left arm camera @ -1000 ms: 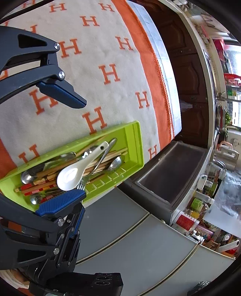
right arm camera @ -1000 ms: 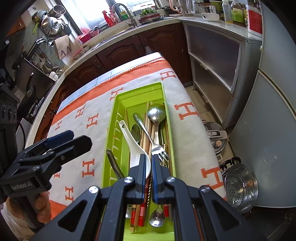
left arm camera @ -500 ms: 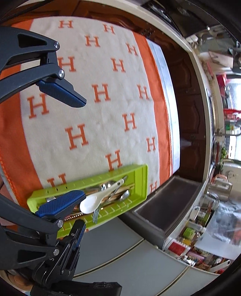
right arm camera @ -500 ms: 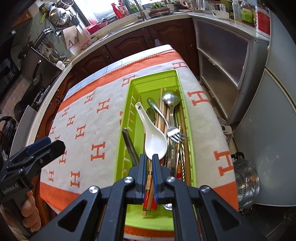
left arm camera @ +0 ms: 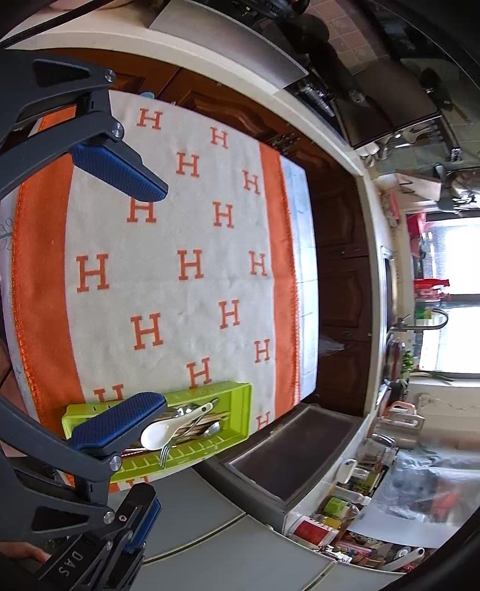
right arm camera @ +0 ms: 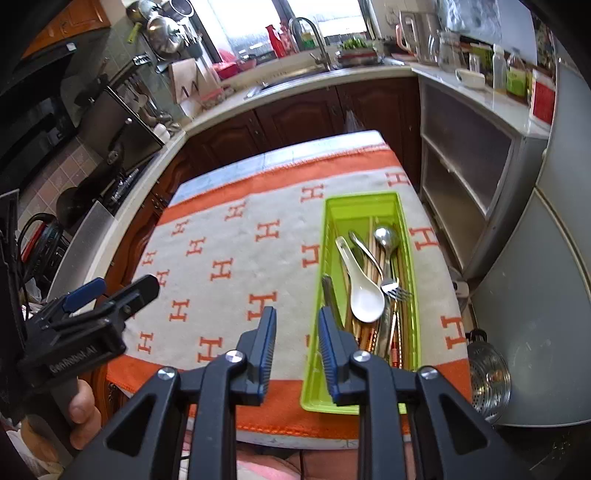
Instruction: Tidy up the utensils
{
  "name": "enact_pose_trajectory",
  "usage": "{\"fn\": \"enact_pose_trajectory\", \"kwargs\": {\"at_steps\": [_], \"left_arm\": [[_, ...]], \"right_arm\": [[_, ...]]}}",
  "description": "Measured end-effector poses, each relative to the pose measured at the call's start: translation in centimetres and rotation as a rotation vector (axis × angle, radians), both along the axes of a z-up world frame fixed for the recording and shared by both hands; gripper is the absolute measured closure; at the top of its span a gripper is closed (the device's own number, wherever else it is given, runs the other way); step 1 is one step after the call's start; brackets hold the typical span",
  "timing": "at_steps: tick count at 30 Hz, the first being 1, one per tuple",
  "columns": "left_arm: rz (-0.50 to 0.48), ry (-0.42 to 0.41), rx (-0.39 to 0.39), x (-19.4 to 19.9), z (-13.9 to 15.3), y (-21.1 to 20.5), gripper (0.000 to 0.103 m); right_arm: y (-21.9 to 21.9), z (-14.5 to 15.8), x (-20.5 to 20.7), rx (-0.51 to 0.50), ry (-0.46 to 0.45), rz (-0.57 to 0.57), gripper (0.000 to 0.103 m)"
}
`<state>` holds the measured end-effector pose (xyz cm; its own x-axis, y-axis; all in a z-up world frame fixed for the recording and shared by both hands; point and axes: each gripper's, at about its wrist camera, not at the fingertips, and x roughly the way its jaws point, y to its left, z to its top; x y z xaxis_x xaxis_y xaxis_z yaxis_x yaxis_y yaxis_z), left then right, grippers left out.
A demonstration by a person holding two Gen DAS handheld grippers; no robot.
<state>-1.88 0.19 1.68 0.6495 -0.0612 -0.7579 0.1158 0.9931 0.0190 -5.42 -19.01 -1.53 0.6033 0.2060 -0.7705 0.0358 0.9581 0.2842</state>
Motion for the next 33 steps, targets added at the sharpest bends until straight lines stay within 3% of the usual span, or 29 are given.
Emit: {"fn": "enact_pose_trajectory", "kwargs": {"at_steps": [5,16,33], "left_arm": [[0.029,-0.040,0.007,-1.0,0.8,0.4,0.001],[0.047,-0.043,0.009,-1.2,0.7,0.5,0.001],[0.051,-0.032,-0.003,-0.5,0.3,1.0,0.001]], "right_arm": [[0.8,1.7,-0.4,-0.026,-0.050,-0.015,0.075],[2.1,2.2,0.0,-0.074,-0.076,0.003,0.073],[3.6,1.7,0.8,-0.079,-0.060,0.018,0.071]]}}
